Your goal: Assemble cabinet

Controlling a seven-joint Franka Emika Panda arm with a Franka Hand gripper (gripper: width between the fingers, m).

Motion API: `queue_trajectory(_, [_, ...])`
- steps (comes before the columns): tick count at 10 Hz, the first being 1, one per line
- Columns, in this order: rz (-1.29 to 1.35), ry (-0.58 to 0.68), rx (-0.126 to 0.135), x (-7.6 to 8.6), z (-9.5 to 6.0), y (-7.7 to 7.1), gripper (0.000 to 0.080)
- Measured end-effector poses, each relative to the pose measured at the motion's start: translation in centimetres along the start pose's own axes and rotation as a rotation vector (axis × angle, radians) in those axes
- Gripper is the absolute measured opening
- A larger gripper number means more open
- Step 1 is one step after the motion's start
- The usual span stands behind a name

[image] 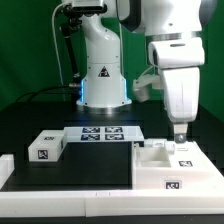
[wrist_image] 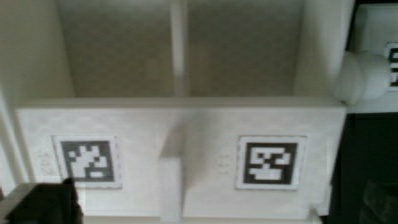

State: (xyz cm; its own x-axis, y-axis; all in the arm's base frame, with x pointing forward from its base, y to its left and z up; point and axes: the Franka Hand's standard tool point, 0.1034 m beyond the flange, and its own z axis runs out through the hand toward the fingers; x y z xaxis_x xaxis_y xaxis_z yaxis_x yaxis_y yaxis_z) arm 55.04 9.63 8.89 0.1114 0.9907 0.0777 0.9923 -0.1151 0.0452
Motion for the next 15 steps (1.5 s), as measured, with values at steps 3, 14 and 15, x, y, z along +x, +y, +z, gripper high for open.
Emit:
queue_trajectory(3, [-0.035,-0.021,0.015,-1.4,0.0,-4.2,0.0797])
queue_trajectory(14, [-0.024,0.005,0.022,-2.4,3.2,-10.5,0.0797])
queue_trajectory(15, [-0.023,0.013,0.024,-2.4,3.9,-11.2,0.0797])
